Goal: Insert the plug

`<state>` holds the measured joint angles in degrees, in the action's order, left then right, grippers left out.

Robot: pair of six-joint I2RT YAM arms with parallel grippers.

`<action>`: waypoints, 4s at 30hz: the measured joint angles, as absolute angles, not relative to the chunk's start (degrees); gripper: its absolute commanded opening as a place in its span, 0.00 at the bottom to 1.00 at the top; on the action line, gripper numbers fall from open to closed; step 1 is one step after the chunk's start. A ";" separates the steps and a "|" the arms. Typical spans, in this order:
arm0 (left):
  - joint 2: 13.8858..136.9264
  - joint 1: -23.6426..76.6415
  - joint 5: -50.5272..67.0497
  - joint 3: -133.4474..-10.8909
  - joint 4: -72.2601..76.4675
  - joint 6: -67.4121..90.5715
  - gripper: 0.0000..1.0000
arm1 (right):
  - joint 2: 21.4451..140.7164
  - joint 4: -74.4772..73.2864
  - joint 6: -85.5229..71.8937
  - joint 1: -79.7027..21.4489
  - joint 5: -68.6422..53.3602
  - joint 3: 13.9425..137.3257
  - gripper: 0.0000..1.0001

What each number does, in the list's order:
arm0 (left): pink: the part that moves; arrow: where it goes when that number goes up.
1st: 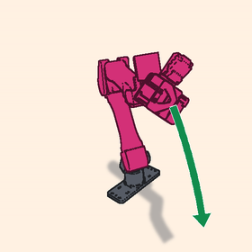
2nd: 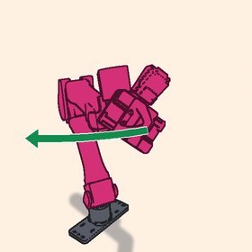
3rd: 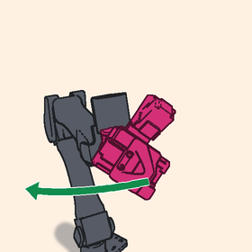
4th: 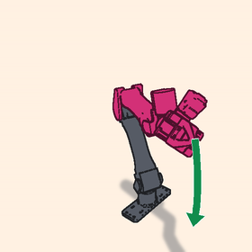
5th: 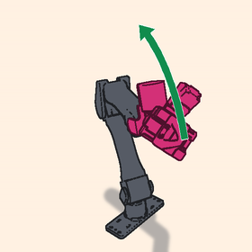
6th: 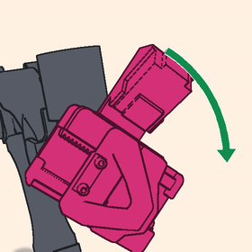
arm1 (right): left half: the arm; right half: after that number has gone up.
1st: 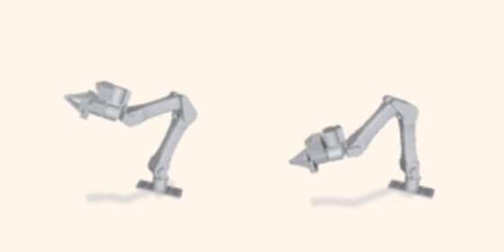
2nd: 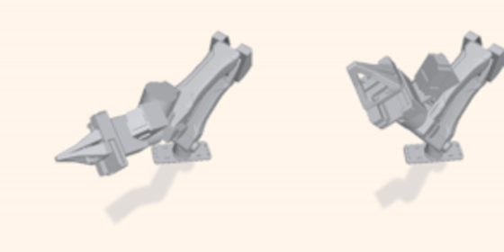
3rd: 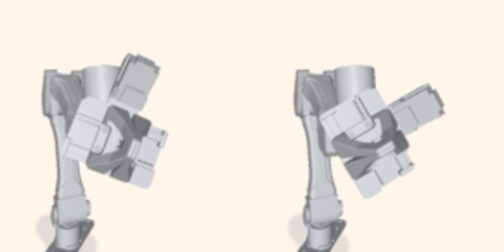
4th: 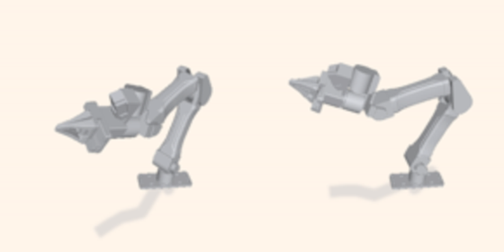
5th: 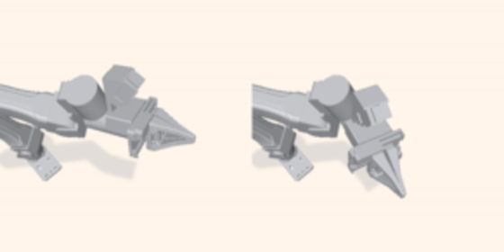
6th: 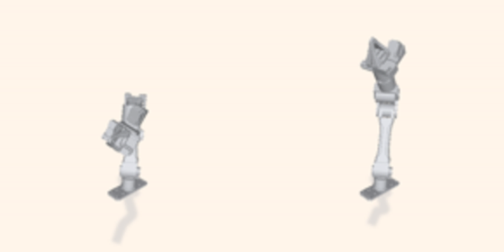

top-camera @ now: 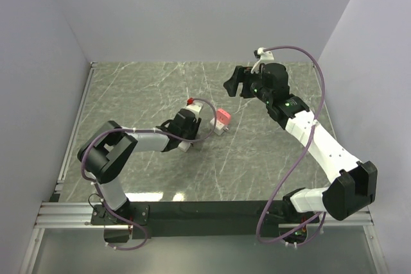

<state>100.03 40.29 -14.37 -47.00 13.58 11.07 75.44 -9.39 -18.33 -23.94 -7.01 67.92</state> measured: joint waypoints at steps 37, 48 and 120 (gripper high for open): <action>77.38 33.45 1.37 -35.86 50.24 65.12 0.00 | 60.77 28.12 -13.23 -45.45 4.95 41.52 0.63; 76.77 33.58 0.40 -34.98 57.60 76.20 0.00 | 66.17 28.60 -10.02 -48.12 6.81 41.56 0.60; 81.60 37.19 -5.98 -34.79 66.52 88.79 0.00 | 84.47 61.91 12.32 -53.93 20.40 43.05 0.43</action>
